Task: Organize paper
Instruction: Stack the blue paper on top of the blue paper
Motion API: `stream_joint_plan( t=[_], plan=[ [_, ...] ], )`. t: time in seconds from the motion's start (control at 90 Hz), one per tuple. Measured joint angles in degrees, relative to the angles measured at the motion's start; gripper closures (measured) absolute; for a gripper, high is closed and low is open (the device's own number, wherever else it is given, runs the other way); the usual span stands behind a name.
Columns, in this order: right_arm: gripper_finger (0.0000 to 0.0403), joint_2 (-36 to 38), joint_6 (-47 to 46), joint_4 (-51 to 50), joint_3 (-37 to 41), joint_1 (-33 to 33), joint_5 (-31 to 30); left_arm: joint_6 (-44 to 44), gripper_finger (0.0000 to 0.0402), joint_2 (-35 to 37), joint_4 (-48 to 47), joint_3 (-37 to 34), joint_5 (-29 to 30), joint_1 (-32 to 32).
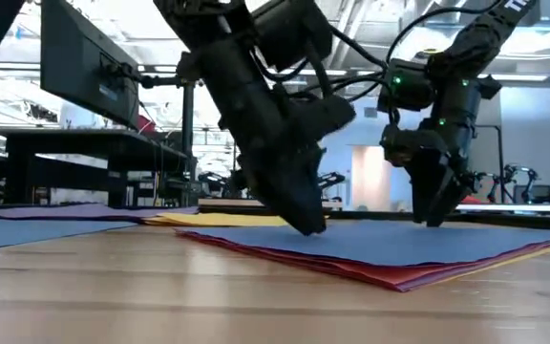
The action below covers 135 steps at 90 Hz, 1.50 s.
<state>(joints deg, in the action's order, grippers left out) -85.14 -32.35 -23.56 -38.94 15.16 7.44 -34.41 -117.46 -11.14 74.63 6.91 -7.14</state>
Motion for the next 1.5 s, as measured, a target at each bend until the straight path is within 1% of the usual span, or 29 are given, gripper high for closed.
stream_joint_plan(
  t=[0.467, 0.522, 0.633, 0.7, 0.833, 0.933, 1.011, 1.189, 1.333, 1.433, 1.5],
  plan=[
    [0.0205, 0.0, -3.2, 0.0, 0.0, -2.3, 2.0, 2.2, 0.0322, -0.6, -0.8, 0.0, -0.2, 0.2],
    [0.0205, 0.0, -3.4, -0.1, 0.0, -2.4, 3.6, 2.2, 0.0322, -0.6, -0.8, 0.0, -0.1, 0.2],
    [0.0205, 0.2, -3.7, -0.3, -0.1, -2.4, 9.1, 2.2, 0.0322, -0.6, -0.9, 0.0, -0.2, 0.2],
    [0.0205, 0.6, -3.5, -2.4, -1.1, -2.6, 10.9, 2.2, 0.0322, -0.6, -0.9, 0.0, -0.2, 0.2],
    [0.0205, 2.0, -0.8, -9.0, -4.2, -2.7, 10.9, 2.2, 0.0322, -0.7, -1.1, 0.0, -0.2, 0.2],
    [0.0205, 3.8, 0.5, -11.0, -6.5, -2.2, 10.1, 2.2, 0.0322, -0.7, -1.3, 0.0, -0.2, 0.2],
    [0.0205, 5.0, 0.7, -11.2, -7.6, -1.7, 9.1, 1.8, 0.0322, -0.7, -1.4, 0.0, -0.2, 0.2],
    [0.0205, 7.1, 0.9, -11.2, -8.7, -0.8, 9.0, 0.4, 0.0322, -0.7, -1.3, 0.0, -0.2, 0.2],
    [0.0205, 7.2, 3.0, -12.1, -8.7, -0.9, 9.0, -1.0, 0.0322, -0.5, -1.0, 0.0, -0.1, 0.2],
    [0.0205, 7.1, 5.2, -10.9, -8.7, -2.2, 8.9, -1.7, 0.0322, 0.6, 1.7, -0.2, -0.1, 0.3],
    [0.0205, 7.1, 5.5, -9.0, -8.7, -3.1, 9.0, -0.5, 0.0322, 1.8, 4.5, -0.3, -0.2, 0.4]
  ],
)
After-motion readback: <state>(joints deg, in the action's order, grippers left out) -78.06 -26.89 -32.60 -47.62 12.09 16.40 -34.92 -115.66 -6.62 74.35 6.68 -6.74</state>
